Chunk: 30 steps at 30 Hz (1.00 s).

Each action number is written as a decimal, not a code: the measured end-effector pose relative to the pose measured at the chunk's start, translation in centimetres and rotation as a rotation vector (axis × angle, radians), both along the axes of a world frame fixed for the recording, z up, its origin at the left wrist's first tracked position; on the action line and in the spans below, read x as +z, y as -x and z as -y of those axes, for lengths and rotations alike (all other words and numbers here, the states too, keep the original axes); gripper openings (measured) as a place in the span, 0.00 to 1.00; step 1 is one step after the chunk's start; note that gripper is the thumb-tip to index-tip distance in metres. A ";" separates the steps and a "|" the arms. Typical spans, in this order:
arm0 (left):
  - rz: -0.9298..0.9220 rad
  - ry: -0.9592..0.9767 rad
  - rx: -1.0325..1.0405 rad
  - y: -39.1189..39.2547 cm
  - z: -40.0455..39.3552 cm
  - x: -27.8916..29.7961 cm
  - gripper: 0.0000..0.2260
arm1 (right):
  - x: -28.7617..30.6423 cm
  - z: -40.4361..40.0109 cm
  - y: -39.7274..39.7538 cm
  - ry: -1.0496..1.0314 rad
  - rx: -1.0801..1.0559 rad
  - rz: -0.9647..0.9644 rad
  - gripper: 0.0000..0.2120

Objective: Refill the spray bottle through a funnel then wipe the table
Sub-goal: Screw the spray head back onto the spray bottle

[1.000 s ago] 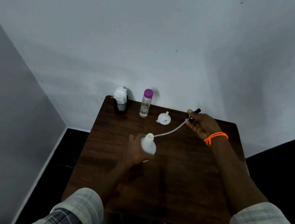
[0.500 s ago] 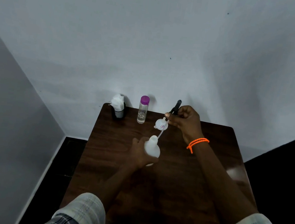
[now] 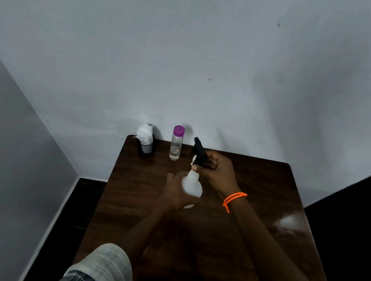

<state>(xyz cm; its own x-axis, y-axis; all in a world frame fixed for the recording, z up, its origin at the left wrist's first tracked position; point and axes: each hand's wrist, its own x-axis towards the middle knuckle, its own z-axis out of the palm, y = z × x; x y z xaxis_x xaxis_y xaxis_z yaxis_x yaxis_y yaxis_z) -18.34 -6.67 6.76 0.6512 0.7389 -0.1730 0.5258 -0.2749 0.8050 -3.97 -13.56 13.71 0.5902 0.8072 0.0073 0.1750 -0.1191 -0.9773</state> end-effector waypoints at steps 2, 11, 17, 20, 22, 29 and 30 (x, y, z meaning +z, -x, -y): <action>0.002 -0.004 0.008 -0.1 0.0 0.2 0.43 | -0.4 0.1 0.0 0.030 0.003 0.028 0.23; 0.004 -0.025 -0.004 -0.4 -0.5 0.5 0.44 | -1.7 0.6 0.2 0.067 -0.013 0.108 0.19; -0.004 -0.027 -0.008 -0.9 -0.6 0.9 0.43 | -1.8 0.7 0.4 0.047 -0.035 0.151 0.19; 0.006 -0.038 -0.007 -1.0 -0.6 0.8 0.43 | -1.8 0.7 0.4 0.052 -0.064 0.158 0.19; 0.008 -0.041 -0.016 -1.1 -0.6 0.7 0.43 | -1.9 0.6 0.3 0.055 -0.076 0.161 0.19; 0.042 -0.049 -0.022 -1.6 -0.5 0.5 0.41 | -1.8 0.5 0.2 0.067 -0.094 0.220 0.18; 0.044 -0.049 -0.021 -1.7 -0.5 0.5 0.41 | -1.9 0.5 0.2 0.065 -0.103 0.223 0.18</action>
